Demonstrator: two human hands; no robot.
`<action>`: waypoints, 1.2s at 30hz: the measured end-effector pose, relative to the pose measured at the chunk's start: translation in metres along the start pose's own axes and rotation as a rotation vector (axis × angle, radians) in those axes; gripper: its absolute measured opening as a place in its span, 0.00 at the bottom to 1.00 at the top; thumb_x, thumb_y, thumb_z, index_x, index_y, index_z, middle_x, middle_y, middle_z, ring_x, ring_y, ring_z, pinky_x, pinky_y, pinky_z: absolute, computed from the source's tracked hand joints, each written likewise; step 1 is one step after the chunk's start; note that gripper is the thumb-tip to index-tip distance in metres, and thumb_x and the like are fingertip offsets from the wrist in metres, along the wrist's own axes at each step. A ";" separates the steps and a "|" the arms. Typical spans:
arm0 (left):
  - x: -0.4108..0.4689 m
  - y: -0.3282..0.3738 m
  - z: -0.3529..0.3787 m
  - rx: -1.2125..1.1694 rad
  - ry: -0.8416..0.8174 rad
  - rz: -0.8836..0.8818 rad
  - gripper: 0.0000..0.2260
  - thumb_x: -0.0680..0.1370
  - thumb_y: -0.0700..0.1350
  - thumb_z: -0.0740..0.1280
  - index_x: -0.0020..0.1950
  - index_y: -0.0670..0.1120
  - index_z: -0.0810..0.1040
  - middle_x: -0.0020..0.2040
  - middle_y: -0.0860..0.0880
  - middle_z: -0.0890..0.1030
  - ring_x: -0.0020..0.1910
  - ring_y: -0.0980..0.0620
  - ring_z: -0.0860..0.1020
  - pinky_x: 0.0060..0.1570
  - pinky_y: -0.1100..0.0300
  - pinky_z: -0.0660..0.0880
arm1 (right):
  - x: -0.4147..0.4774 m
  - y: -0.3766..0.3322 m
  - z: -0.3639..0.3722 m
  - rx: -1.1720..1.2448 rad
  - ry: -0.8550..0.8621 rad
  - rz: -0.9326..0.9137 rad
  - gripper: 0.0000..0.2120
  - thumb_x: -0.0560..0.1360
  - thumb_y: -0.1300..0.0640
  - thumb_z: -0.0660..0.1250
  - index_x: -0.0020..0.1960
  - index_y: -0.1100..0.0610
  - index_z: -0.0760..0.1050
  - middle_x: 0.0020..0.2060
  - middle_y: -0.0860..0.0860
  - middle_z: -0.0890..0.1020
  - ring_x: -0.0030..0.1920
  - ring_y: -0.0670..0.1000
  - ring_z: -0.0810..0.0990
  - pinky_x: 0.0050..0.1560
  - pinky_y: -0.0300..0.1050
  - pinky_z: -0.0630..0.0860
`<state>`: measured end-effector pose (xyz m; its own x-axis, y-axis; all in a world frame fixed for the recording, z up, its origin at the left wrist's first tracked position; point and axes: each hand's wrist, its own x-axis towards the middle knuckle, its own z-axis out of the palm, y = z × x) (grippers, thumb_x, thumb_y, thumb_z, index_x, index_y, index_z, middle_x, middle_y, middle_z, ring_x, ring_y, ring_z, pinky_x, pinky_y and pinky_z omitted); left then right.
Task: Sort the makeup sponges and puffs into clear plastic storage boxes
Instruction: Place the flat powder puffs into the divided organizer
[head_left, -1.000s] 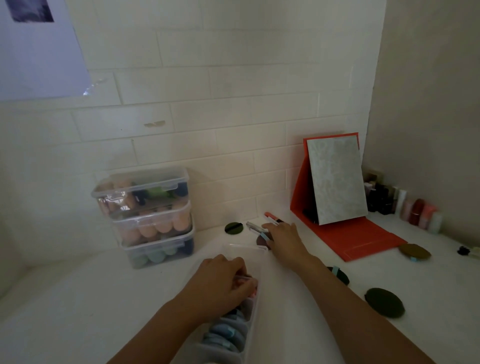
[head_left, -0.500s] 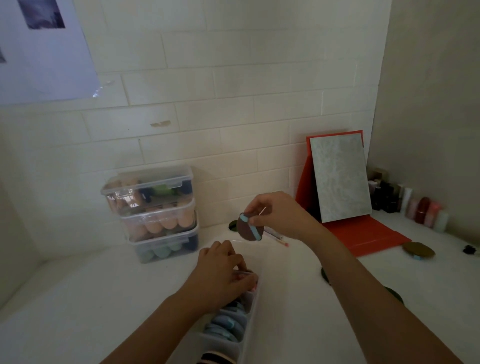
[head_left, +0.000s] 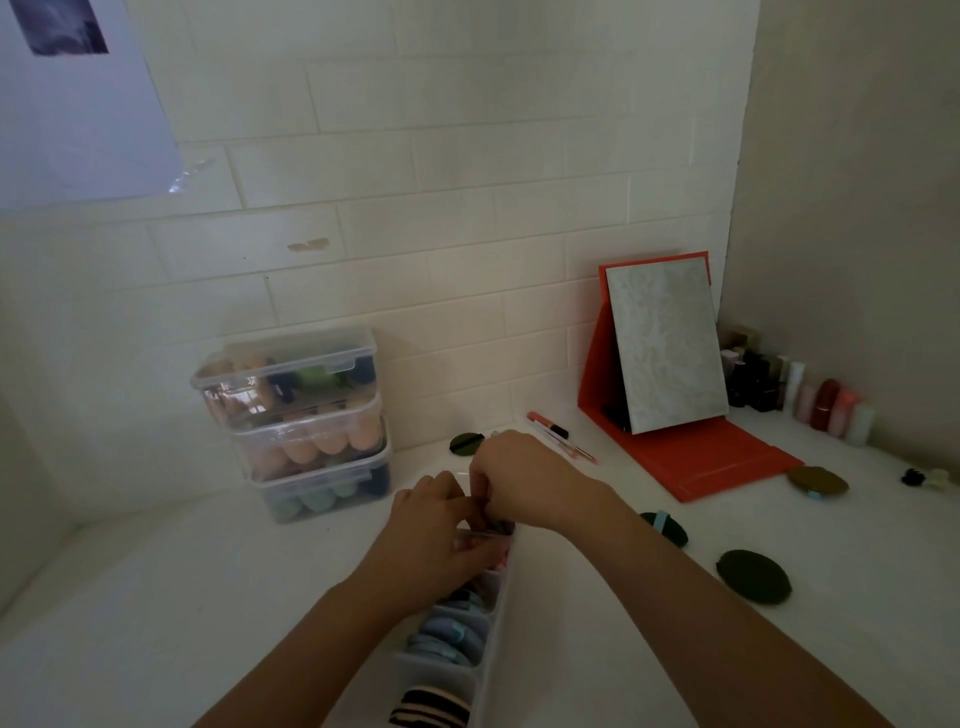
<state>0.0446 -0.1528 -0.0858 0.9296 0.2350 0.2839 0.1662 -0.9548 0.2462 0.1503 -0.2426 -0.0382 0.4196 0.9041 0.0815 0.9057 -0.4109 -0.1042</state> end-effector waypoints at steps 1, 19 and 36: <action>0.000 -0.001 0.000 -0.017 0.010 0.006 0.27 0.65 0.69 0.52 0.50 0.56 0.80 0.46 0.57 0.69 0.48 0.57 0.67 0.51 0.60 0.65 | -0.001 0.002 -0.001 0.005 0.000 -0.006 0.09 0.70 0.63 0.68 0.47 0.58 0.84 0.41 0.55 0.83 0.32 0.48 0.74 0.30 0.35 0.69; 0.010 0.013 0.012 -0.152 -0.050 0.048 0.14 0.70 0.62 0.64 0.51 0.58 0.70 0.47 0.58 0.76 0.47 0.57 0.74 0.49 0.59 0.74 | -0.063 0.128 -0.012 0.503 0.453 0.493 0.04 0.76 0.56 0.66 0.49 0.54 0.76 0.43 0.48 0.80 0.44 0.47 0.78 0.41 0.37 0.72; 0.030 0.033 0.025 -0.032 -0.069 0.198 0.24 0.67 0.68 0.49 0.50 0.58 0.76 0.45 0.60 0.76 0.46 0.61 0.69 0.51 0.62 0.63 | -0.117 0.240 0.043 0.239 0.508 1.071 0.10 0.78 0.64 0.57 0.51 0.66 0.76 0.52 0.62 0.80 0.47 0.58 0.78 0.45 0.47 0.72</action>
<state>0.0858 -0.1815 -0.0921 0.9636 0.0292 0.2657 -0.0314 -0.9747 0.2212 0.3158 -0.4418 -0.1155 0.9750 -0.0523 0.2159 0.0730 -0.8426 -0.5335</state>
